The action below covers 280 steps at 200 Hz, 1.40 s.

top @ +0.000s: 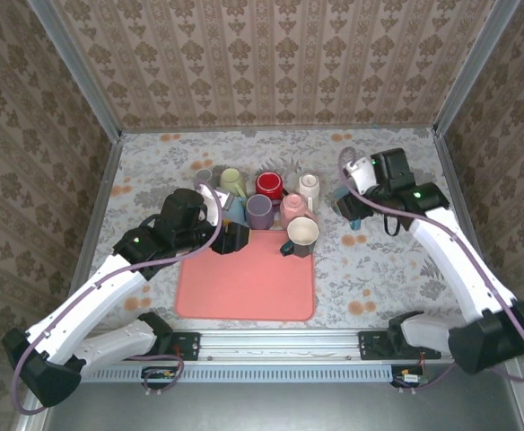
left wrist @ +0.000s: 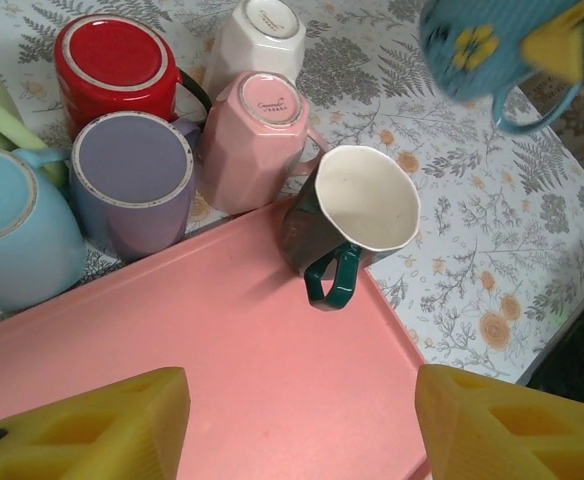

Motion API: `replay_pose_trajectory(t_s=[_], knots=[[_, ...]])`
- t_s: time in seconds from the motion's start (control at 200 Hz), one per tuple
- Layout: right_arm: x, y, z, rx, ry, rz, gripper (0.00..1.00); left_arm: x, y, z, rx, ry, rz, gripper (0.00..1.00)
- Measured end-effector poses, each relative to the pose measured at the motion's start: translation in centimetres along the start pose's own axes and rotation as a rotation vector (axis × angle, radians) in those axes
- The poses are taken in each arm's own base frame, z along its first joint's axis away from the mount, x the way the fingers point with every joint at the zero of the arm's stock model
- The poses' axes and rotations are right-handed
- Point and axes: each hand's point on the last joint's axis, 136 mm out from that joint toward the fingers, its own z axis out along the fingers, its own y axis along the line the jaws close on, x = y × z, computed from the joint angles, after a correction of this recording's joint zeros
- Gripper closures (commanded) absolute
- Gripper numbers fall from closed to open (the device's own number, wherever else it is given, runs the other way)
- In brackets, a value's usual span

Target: Turn the mug right side up

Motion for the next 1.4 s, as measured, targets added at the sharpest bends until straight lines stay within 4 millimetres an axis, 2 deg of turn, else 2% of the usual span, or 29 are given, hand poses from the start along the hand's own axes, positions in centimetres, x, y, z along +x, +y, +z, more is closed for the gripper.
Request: replay_pose_trajectory(t_s=[0.135,0.24,0.415,0.575,0.785,0.965,1.17,1.285,1.4], knots=[[-3.9,1.3,-4.4,-0.074,-0.235,0.194,0.74,-0.3,-0.7,-0.2,0.039,-0.01,-0.03,0.27],[-6.3,2.8,-6.4,-0.184,-0.37,0.316,0.74,-1.3,-2.2,-1.0,0.114,-0.056,-0.057,0.21],[-8.6,6.2,-6.4,-0.405,-0.448,0.477,0.74,-3.1,-5.2,-3.0,0.28,-0.157,-0.083,0.19],[-10.2,8.6,-6.2,-0.597,-0.47,0.609,0.74,-4.1,-7.2,-3.9,0.413,-0.196,-0.105,0.17],[-11.4,10.6,-7.1,-0.787,-0.519,0.716,0.73,-5.2,-9.0,-4.7,0.569,-0.235,-0.133,0.17],[-12.0,12.2,-8.5,-0.901,-0.562,0.723,0.73,-6.3,-10.4,-4.5,0.705,-0.247,-0.18,0.18],[-12.1,13.6,-9.7,-1.005,-0.604,0.723,0.73,-7.4,-11.2,-4.4,0.776,-0.256,-0.208,0.19],[-12.3,14.2,-10.5,-1.047,-0.625,0.712,0.72,-7.9,-11.3,-4.1,0.796,-0.262,-0.218,0.24],[-12.6,14.9,-11.3,-1.086,-0.644,0.698,0.72,-8.1,-11.3,-3.3,0.805,-0.252,-0.231,0.32]])
